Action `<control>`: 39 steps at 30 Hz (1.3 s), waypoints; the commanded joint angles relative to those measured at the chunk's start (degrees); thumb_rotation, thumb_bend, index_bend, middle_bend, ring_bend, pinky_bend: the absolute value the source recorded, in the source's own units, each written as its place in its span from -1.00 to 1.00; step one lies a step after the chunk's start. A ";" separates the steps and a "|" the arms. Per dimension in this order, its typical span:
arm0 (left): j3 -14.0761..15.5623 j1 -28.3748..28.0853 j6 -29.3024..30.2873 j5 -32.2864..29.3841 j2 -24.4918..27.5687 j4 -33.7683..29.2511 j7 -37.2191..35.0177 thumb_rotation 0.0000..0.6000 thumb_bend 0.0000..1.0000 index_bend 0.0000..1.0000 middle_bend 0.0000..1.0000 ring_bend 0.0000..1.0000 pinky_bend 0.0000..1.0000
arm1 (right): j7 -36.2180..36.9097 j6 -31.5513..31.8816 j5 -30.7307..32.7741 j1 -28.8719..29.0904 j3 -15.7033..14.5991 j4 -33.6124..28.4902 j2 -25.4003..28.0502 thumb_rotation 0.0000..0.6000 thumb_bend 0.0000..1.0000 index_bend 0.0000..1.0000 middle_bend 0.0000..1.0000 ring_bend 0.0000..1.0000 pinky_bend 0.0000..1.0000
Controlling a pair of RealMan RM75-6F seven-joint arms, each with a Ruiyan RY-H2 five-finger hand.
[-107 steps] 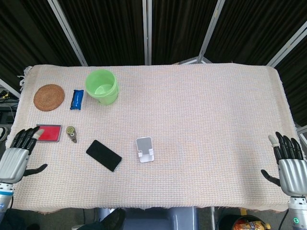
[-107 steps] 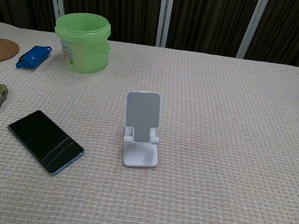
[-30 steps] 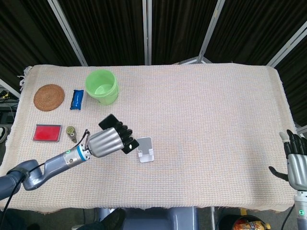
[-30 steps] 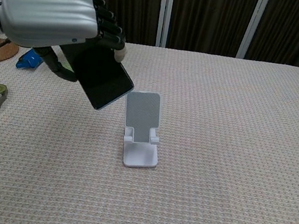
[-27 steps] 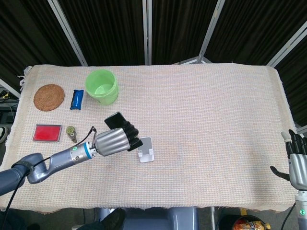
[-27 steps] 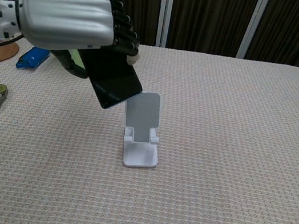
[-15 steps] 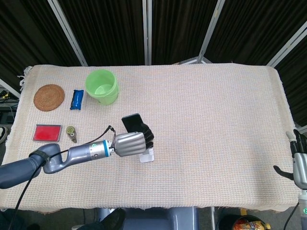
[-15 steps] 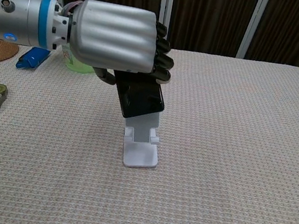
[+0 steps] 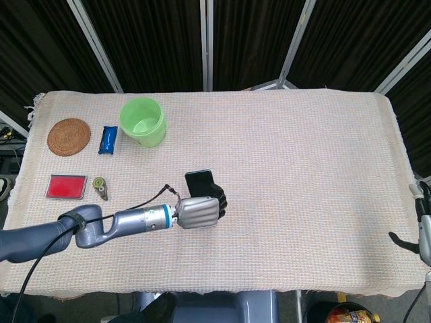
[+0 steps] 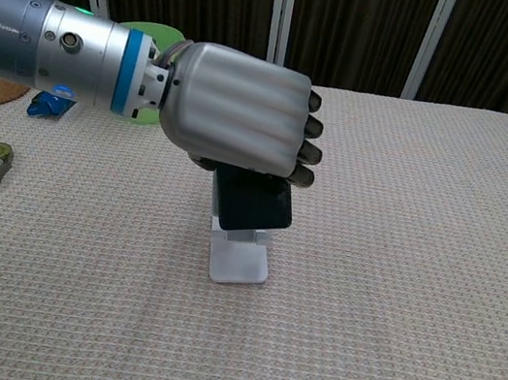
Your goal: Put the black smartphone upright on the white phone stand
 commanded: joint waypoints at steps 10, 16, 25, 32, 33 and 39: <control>0.17 -1.78 -3.32 -2.87 0.35 -1.36 2.98 1.00 -1.00 0.06 -0.09 -0.05 -0.17 | 1.00 0.19 0.18 -0.27 0.20 0.01 0.47 1.00 -1.00 -1.00 -1.00 -1.00 -1.00; 0.50 -2.30 -5.10 -3.85 0.47 -2.16 4.54 1.00 -1.00 0.05 -0.11 -0.05 -0.18 | 1.22 0.26 0.18 -0.32 0.26 -0.03 0.58 1.00 -1.00 -1.00 -1.00 -1.00 -1.00; 0.68 -2.21 -5.97 -5.81 0.47 -2.46 7.06 1.00 -1.00 0.03 -0.11 -0.06 -0.18 | 1.67 0.34 0.22 -0.42 0.35 -0.03 0.74 1.00 -1.00 -1.00 -1.00 -1.00 -1.00; 0.94 -2.72 -6.57 -6.50 -0.13 -2.54 8.03 1.00 -1.00 0.01 -0.14 -0.07 -0.20 | 1.76 0.46 0.12 -0.47 0.37 -0.23 0.84 1.00 -1.00 -1.00 -1.00 -1.00 -1.00; 0.92 -2.71 -7.00 -6.95 -0.22 -2.54 8.43 1.00 -1.00 0.00 -0.14 -0.08 -0.20 | 1.74 0.48 0.07 -0.47 0.36 -0.23 0.84 1.00 -1.00 -1.00 -1.00 -1.00 -1.00; 1.06 -2.63 -8.10 -8.14 -0.41 -2.98 10.33 1.00 -1.00 -0.10 -0.33 -0.24 -0.30 | 1.97 0.48 0.13 -0.53 0.39 -0.21 0.89 1.00 -1.00 -1.00 -1.00 -1.00 -1.00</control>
